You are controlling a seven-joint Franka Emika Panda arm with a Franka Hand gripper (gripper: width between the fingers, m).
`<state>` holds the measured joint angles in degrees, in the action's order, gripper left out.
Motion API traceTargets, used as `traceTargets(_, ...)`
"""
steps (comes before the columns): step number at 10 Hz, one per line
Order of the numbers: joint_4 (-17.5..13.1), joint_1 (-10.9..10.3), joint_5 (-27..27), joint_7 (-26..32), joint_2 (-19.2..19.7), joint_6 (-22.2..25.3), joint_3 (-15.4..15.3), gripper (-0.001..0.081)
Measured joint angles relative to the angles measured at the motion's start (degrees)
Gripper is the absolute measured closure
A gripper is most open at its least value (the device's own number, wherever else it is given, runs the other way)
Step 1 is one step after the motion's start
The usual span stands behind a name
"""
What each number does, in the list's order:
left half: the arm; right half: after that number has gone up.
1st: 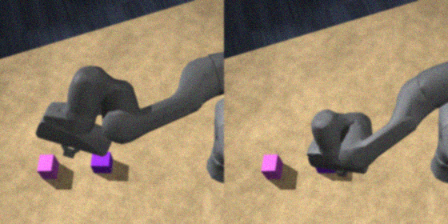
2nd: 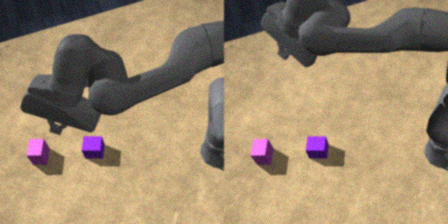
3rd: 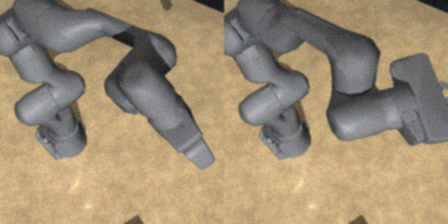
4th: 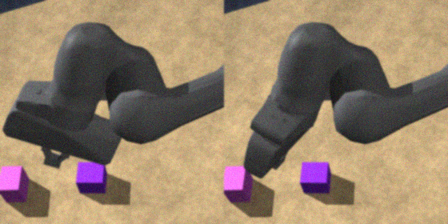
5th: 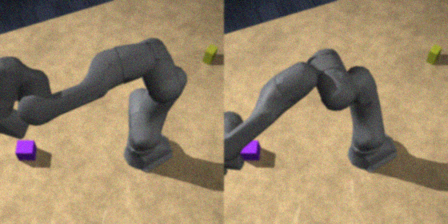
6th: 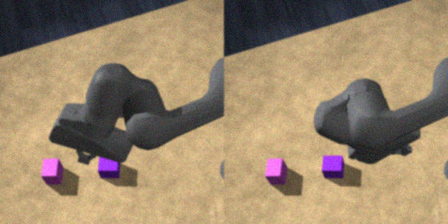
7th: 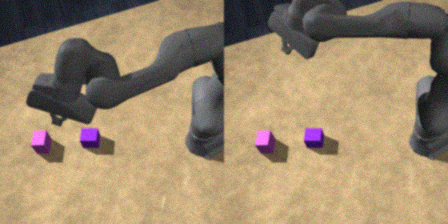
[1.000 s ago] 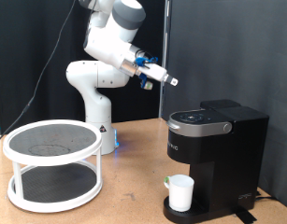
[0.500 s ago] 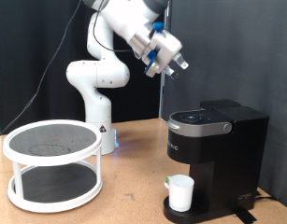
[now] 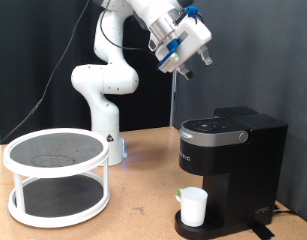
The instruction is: Make a cup of coffee with the keurig machine
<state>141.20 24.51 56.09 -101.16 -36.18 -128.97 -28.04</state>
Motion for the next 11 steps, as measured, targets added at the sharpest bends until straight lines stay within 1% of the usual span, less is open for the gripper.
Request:
traceTargets(1,-0.77,0.96,-4.26,-2.51,0.04,0.29,-1.21,0.0072)
traceTargets(2,-3.01,2.4,-9.88,-6.33,0.64,4.19,-2.55,0.0072)
traceTargets(3,-5.92,3.86,-13.56,-10.17,1.98,7.74,-3.6,0.0072)
traceTargets(4,-8.67,5.22,-15.71,-13.79,4.03,9.93,-4.6,0.0072)
traceTargets(5,-11.08,6.4,-17.43,-16.57,6.37,11.06,-5.59,0.0072)
traceTargets(7,-14.79,8.43,-21.34,-19.42,11.03,10.93,-7.93,0.0072)
traceTargets(8,-15.99,9.15,-22.97,-19.91,13.03,10.09,-9.02,0.0072)
traceTargets(9,-16.6,9.66,-24.71,-20.13,14.66,8.56,-10.06,0.0072)
traceTargets(11,-16.87,10.25,-27.78,-20.24,17.12,6.32,-11.82,0.0072)
